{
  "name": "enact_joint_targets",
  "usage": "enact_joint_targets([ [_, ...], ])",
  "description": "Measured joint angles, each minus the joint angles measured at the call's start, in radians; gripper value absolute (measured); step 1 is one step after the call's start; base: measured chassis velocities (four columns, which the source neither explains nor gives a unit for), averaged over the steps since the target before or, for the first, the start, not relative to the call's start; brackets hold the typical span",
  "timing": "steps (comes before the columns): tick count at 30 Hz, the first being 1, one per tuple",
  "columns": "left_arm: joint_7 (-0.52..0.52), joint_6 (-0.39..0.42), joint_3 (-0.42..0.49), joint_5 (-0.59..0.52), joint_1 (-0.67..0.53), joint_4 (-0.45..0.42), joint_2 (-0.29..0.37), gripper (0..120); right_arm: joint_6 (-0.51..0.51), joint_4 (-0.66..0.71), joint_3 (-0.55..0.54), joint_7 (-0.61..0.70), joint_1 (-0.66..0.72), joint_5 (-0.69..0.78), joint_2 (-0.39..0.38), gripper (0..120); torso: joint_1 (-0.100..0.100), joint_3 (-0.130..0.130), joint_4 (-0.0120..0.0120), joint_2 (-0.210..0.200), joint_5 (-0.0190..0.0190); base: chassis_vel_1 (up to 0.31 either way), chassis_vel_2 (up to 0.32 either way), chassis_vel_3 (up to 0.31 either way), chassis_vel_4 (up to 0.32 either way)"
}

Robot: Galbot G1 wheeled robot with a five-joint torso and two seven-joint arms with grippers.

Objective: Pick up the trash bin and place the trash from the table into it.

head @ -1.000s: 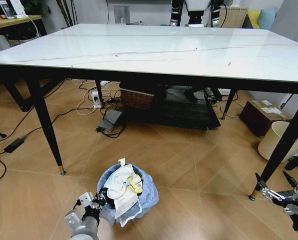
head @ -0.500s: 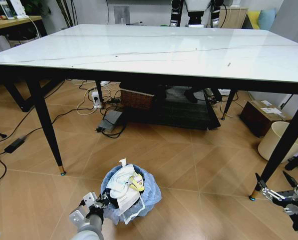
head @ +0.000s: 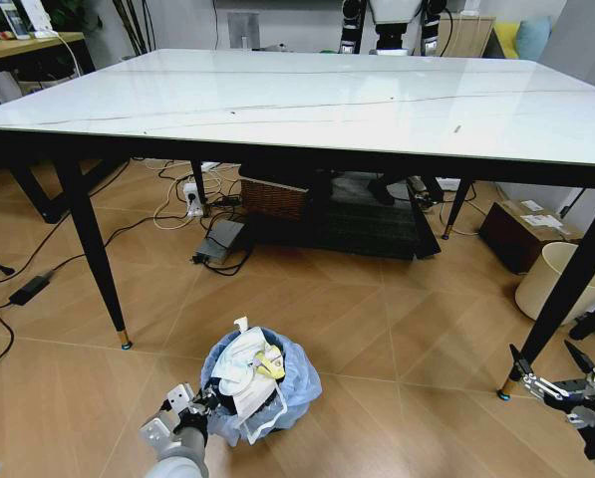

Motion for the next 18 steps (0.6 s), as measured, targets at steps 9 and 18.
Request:
enact_joint_targets([
  [9, -0.007, 0.0, 0.004, -0.001, -0.01, 0.01, -0.006, 0, 0.0, 0.0, 0.0, 0.0, 0.0, 0.0, 0.0, 100, 0.0, 0.0, 0.0, 0.0, -0.0003, 0.0, 0.0, 0.0, 0.0],
  [18, -0.008, 0.0, 0.007, 0.004, 0.014, -0.033, -0.007, 14, 0.0, 0.0, 0.0, 0.0, 0.0, 0.0, 0.0, 100, 0.0, 0.001, -0.0001, 0.0, -0.0003, 0.0, 0.0, 0.0, 0.0],
])
